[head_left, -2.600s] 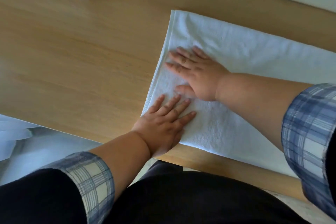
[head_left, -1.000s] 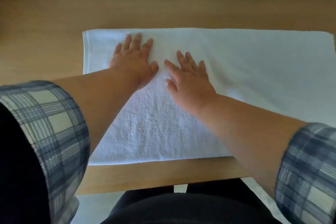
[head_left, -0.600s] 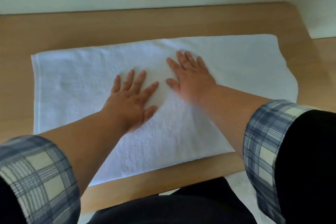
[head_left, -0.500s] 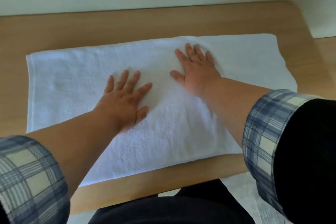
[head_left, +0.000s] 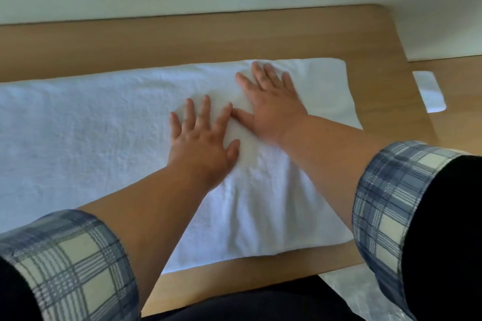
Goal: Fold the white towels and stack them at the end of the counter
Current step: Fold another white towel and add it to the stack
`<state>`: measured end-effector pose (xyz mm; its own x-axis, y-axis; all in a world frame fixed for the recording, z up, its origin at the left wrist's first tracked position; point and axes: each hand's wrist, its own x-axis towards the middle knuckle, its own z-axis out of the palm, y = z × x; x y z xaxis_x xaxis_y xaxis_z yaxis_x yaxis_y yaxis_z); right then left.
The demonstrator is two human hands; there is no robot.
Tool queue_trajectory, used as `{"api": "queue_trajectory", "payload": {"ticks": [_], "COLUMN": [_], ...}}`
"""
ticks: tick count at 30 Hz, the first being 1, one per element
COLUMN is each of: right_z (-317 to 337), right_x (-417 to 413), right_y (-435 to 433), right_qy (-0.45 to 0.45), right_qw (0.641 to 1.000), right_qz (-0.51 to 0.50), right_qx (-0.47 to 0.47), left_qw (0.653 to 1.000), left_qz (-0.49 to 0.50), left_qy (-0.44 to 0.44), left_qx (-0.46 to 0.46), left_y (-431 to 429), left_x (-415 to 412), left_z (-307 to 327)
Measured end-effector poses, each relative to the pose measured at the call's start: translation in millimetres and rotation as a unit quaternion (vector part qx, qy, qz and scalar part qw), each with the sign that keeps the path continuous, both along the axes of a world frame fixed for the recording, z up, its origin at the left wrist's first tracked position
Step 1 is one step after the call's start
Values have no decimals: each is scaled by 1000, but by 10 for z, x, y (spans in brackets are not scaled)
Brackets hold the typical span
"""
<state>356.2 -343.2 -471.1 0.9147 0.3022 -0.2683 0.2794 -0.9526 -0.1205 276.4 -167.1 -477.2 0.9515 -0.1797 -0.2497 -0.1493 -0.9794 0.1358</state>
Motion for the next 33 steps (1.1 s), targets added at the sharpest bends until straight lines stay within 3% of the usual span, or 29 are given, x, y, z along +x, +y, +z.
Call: {"api": "queue_trajectory", "payload": {"ticks": [7,10,13,15,17,24,27,29,33], "right_z": [2,95,96,24,-33,110,199,215,109], "right_x": [469,394,18,-192,-186,221,-166,-562,-1035], "right_y": [-567,-494,-337,-466,-754,-1214,-849,-638,-709], "right_qy": [16,-7,-30,1,5,17,-13,29,53], "right_qw": [994,996,995,997,999,990,992,984,996], "right_qz": [-99,-83,-17,-3,-27,-137,-88,-61,8], "right_qx": [-50,13,95,79,38,-19,94,166,69], "left_qw": [998,996,1000,998,996,993,993,995,997], "left_qz": [-2,24,10,-51,-84,-75,-65,-61,-61], "left_qy": [27,43,27,18,22,63,76,70,43], "left_qx": [53,78,7,-32,-11,72,68,32,-15], "left_y": [-41,-175,-462,-638,-723,-795,-850,-814,-564], "left_x": [62,64,17,-54,-114,-90,-104,-161,-396], "left_z": [50,101,150,141,115,179,241,272,282]}}
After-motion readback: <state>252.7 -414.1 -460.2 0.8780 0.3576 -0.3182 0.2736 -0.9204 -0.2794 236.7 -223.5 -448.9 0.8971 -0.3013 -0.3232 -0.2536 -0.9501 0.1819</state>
